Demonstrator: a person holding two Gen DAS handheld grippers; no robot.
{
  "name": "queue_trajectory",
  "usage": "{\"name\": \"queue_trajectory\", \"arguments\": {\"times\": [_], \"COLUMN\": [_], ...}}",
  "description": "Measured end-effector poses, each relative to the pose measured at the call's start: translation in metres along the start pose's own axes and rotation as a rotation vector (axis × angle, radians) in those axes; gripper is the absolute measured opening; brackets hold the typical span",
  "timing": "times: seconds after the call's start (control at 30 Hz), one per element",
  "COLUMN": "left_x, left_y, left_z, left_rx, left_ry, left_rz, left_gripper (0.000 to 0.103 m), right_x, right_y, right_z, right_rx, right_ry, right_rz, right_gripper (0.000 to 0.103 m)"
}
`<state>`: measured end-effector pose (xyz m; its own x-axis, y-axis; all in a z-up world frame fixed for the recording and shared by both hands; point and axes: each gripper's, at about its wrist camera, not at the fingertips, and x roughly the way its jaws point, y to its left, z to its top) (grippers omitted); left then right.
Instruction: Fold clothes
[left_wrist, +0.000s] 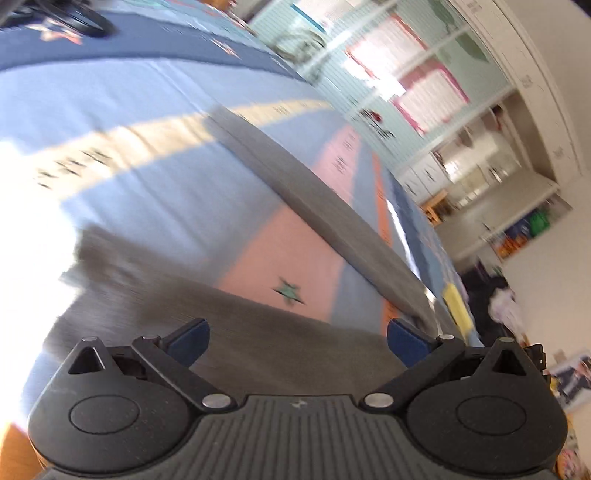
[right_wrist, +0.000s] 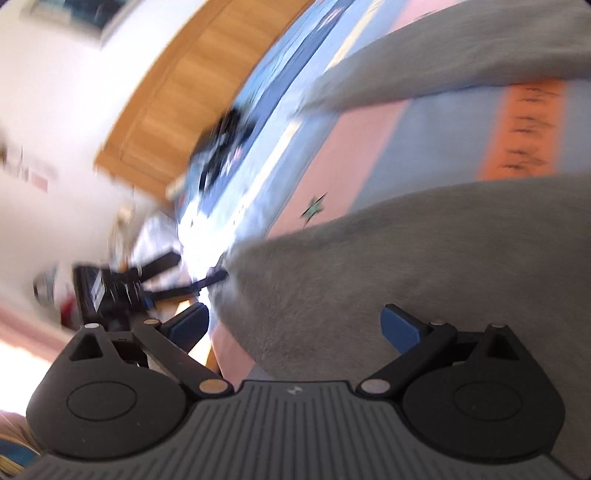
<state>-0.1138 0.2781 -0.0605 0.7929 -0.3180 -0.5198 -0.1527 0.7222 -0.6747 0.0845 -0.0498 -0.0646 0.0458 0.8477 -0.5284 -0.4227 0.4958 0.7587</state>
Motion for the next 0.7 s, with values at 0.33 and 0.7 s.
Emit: {"name": "queue_trajectory", "arguments": {"times": [0.33, 0.7], "left_x": [-0.027, 0.032], "left_y": [0.012, 0.040], "left_z": [0.012, 0.032], "left_rx": [-0.038, -0.051], "left_ry": [-0.029, -0.022], "left_rz": [-0.018, 0.030], "left_gripper": [0.102, 0.102], "right_x": [0.020, 0.048], "right_y": [-0.024, -0.010], "right_z": [0.019, 0.003], "right_rx": [0.081, 0.014], "right_ry": [-0.152, -0.049], "right_rz": [-0.042, 0.036], "right_gripper": [0.096, 0.080]}}
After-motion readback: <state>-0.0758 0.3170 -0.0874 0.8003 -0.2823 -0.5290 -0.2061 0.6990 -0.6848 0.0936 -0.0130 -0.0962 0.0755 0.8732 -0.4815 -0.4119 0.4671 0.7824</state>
